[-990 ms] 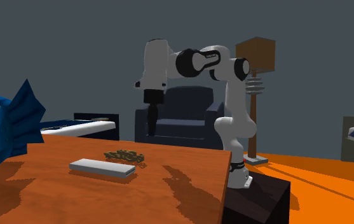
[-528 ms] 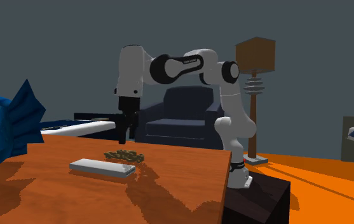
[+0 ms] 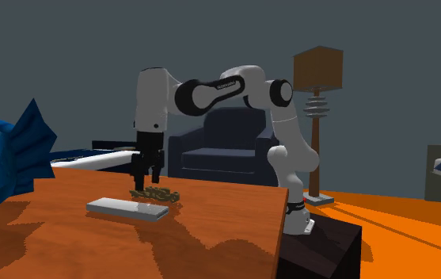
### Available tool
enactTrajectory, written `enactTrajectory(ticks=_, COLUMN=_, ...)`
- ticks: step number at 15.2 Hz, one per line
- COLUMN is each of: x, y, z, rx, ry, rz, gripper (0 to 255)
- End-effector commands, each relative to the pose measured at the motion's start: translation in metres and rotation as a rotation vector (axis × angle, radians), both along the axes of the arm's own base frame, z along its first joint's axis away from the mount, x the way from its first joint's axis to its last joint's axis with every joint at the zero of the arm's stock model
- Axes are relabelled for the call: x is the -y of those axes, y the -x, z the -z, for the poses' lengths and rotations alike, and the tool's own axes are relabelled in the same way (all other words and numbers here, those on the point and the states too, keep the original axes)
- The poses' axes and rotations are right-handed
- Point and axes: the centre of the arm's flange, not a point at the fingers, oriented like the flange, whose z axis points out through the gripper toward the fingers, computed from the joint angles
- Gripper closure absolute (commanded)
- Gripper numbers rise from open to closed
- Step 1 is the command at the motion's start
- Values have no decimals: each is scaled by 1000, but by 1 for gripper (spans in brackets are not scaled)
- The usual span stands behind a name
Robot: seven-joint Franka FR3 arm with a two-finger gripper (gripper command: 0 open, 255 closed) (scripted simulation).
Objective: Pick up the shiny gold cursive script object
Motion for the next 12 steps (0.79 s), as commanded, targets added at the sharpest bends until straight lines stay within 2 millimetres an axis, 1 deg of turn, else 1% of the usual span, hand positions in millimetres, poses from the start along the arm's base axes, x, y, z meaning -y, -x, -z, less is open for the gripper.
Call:
enactTrajectory(ticks=1, x=-1, y=1, z=12, rx=0, ry=0, rz=0, gripper=0)
enactTrajectory(ticks=3, x=-1, y=1, z=15, rx=0, ry=0, rz=0, gripper=0)
enactTrajectory(ticks=4, x=0, y=1, z=15, rx=0, ry=0, rz=0, gripper=255)
enactTrajectory(ticks=12, x=-1, y=1, z=15, rx=0, ry=0, rz=0, gripper=255)
